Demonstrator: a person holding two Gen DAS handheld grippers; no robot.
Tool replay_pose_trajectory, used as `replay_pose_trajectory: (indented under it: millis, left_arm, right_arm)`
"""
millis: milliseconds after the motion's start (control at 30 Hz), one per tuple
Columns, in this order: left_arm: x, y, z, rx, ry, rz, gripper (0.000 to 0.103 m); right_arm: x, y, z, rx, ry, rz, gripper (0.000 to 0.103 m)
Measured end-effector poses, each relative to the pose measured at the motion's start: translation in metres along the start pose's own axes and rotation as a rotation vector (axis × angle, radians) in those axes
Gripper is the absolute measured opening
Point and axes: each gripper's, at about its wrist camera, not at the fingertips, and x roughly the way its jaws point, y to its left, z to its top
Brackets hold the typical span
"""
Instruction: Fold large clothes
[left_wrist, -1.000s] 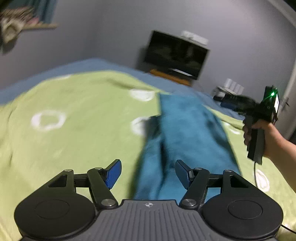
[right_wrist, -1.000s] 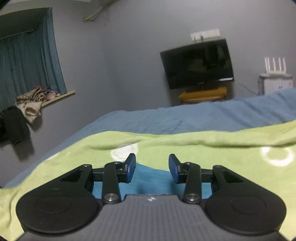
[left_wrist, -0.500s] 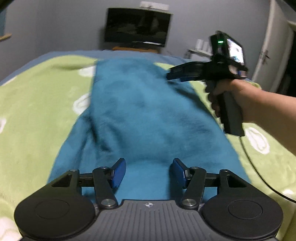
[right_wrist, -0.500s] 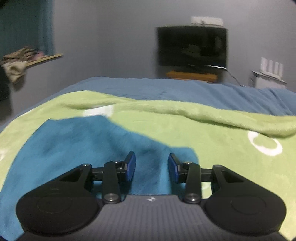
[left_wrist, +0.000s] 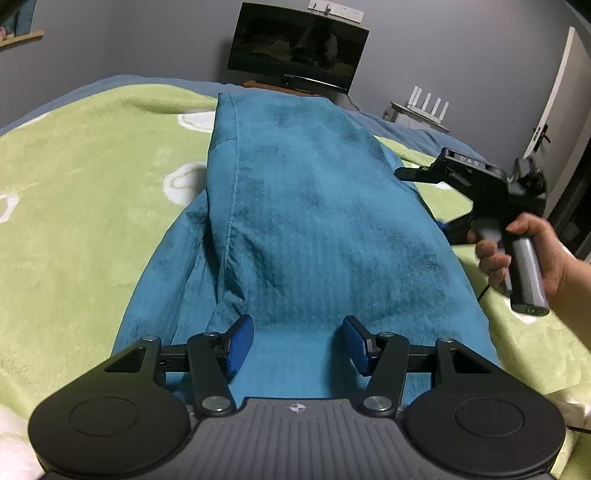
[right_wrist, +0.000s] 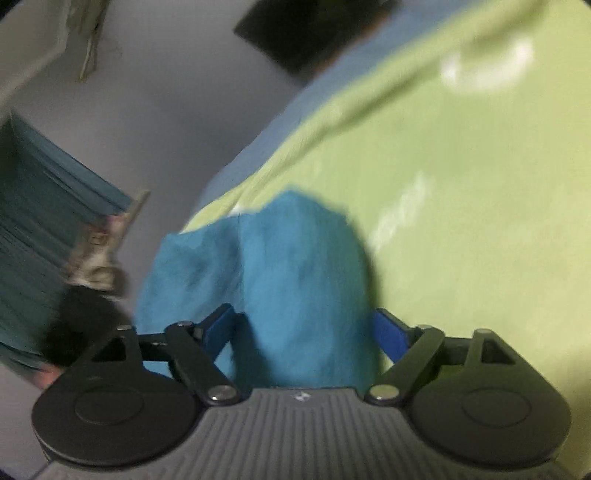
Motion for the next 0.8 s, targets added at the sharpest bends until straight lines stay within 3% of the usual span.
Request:
replay_pose_trajectory:
  millis: [67,167,267,333,400,500,667,700,800]
  left_arm:
    - [0.000,0.001,0.000,-0.015,0.008,-0.005,0.057]
    - [0.002,0.006,0.000,-0.045,0.018,-0.012,0.057]
    - [0.006,0.003,0.003,-0.040,0.020,-0.018,0.056]
    - [0.007,-0.002,0.003,-0.024,0.023,-0.024,0.057]
    - [0.013,-0.005,0.006,-0.014,0.028,-0.034,0.057]
    - [0.025,-0.015,0.015,-0.016,0.033,-0.073,0.057]
    - [0.045,-0.047,0.034,0.027,0.008,-0.098,0.056]
    - [0.049,-0.054,0.035,0.036,0.011,-0.105,0.056]
    - [0.062,-0.074,0.038,0.084,0.023,-0.106,0.056]
  right_arm:
    - [0.019,-0.005,-0.004,0.020,0.083,0.039,0.100]
    - [0.029,0.002,-0.008,-0.003,0.068,0.021,0.100]
    - [0.016,0.008,-0.014,-0.001,0.023,0.005,0.076]
    - [0.000,0.011,-0.017,0.009,-0.011,0.026,0.054]
    - [-0.018,0.014,-0.017,-0.002,-0.042,0.048,0.049]
    - [-0.049,0.021,-0.014,-0.017,-0.093,0.011,0.047]
    - [-0.096,0.016,0.038,-0.033,-0.214,-0.094,0.047]
    - [-0.104,0.017,0.048,-0.070,-0.247,-0.136,0.048]
    - [-0.114,0.021,0.070,-0.150,-0.264,-0.364,0.067]
